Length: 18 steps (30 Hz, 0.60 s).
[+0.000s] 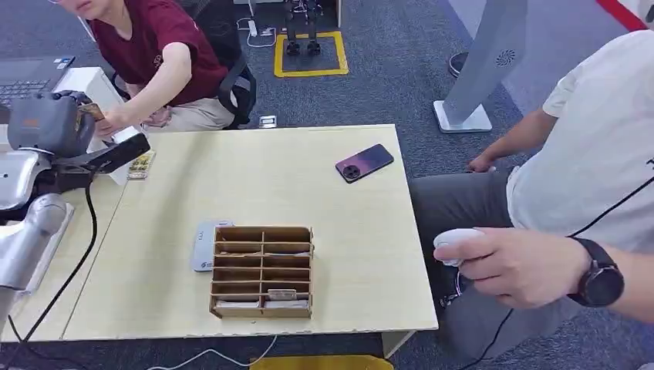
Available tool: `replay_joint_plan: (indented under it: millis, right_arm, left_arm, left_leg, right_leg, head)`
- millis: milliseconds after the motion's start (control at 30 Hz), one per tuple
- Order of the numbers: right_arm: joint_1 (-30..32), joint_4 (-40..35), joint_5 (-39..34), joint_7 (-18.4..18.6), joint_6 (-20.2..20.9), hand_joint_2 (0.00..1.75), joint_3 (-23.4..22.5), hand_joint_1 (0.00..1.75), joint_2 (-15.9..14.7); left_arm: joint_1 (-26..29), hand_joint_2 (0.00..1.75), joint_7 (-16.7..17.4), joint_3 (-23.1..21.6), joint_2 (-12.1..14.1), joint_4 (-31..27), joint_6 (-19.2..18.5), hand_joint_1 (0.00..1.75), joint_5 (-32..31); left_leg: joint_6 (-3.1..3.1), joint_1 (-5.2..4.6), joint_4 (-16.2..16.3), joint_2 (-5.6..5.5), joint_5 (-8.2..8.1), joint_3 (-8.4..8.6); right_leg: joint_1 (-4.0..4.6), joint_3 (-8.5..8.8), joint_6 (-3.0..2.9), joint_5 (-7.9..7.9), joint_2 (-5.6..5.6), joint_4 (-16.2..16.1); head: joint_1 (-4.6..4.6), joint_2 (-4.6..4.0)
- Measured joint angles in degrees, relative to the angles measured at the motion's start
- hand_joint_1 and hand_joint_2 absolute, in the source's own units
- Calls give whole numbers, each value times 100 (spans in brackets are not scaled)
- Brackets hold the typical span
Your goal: Pass the card to the sensor for recognition and then transmit it.
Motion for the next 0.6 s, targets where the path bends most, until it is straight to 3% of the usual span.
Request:
replay_joint_plan:
  millis: [167, 300, 600]
  right_arm:
    - [2, 0, 0, 2, -2, 0, 0, 0, 0]
    - [3, 0, 7, 37, 0, 0, 0, 0, 0]
    - [8, 2, 9, 68, 0, 0, 0, 0, 2]
  left_arm:
    - [-10, 175, 13, -37, -55, 118, -7, 175, 4]
    - [-7, 175, 304, -46, -109, 254, 44, 175, -59]
    - [41, 175, 361, -46, -247, 573, 247, 175, -59]
  left_leg:
    - [0, 0, 0, 3, 0, -1]
    - [0, 0, -1, 3, 0, -3]
    - [0, 0, -1, 3, 0, -10]
  right_leg:
    - [0, -2, 0, 0, 5, 1]
    - [0, -3, 0, 0, 5, 1]
    - [0, -6, 0, 0, 5, 0]
  head:
    - [0, 0]
    - [0, 0]
    - [2, 0]
